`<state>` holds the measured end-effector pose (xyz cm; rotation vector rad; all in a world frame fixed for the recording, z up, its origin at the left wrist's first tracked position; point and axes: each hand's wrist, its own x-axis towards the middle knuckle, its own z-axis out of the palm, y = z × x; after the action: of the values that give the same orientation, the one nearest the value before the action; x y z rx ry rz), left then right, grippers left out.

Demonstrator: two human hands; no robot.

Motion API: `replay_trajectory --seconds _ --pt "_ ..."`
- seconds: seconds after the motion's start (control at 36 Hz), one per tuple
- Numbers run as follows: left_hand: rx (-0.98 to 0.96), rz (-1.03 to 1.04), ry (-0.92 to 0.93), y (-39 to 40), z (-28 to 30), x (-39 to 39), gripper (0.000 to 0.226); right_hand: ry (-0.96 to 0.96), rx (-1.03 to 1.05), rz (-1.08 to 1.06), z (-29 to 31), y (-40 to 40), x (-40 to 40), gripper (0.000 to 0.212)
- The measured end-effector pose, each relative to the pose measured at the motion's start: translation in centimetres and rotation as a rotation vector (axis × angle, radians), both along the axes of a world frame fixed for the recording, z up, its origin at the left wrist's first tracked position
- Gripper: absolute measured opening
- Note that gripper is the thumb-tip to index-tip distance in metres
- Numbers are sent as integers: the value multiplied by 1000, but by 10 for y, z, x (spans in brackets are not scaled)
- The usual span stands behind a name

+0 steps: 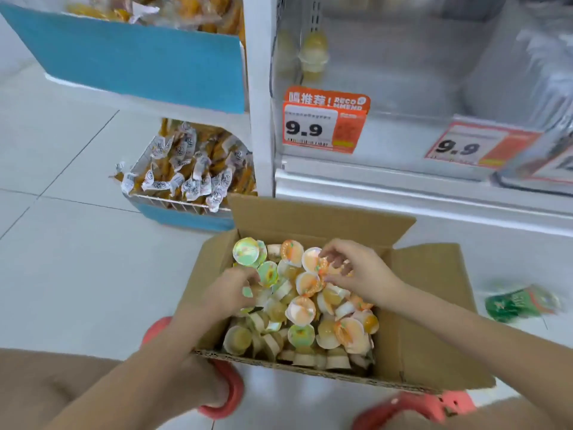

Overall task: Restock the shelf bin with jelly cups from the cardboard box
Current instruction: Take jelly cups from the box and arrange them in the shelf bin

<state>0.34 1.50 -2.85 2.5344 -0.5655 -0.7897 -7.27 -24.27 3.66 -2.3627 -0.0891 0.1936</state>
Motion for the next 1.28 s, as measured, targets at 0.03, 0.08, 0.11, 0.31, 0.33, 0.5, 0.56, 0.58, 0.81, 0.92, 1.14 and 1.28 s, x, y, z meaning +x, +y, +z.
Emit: replay_trajectory --seconds 0.03,0.08,0.11,0.31,0.33,0.5,0.56,0.58,0.81,0.92,1.14,1.28 --pt "58 -42 7 4 -14 -1 48 66 -44 32 -19 5 1 33" --pt "134 -90 36 8 -33 1 71 178 -106 81 -51 15 3 38" --pt "203 -98 55 7 -38 4 78 218 -117 88 -65 21 5 41" --pt "556 -336 40 -1 -52 31 54 251 -260 131 -127 61 22 57" --pt "619 -385 3 -3 -56 30 52 233 -300 130 -131 66 24 57" --pt "771 -658 -272 4 -65 22 62 224 -479 -14 -146 100 25 64" --pt "758 -711 -346 9 -68 17 66 241 -525 -56 -148 110 23 66" --pt "745 -731 -377 11 -71 14 72 254 -539 -79 -149 113 23 64" --pt "722 -761 -398 9 -75 13 50 301 -657 -243 -148 130 29 47" --pt "514 -501 -180 5 -66 13 50 323 -439 -254 -139 124 17 69" --pt "-85 -72 251 -25 -2 19 61 114 98 -294 -73 78 17 69" --pt "-274 4 309 -46 71 21 52 6 200 -246 -8 34 9 62"
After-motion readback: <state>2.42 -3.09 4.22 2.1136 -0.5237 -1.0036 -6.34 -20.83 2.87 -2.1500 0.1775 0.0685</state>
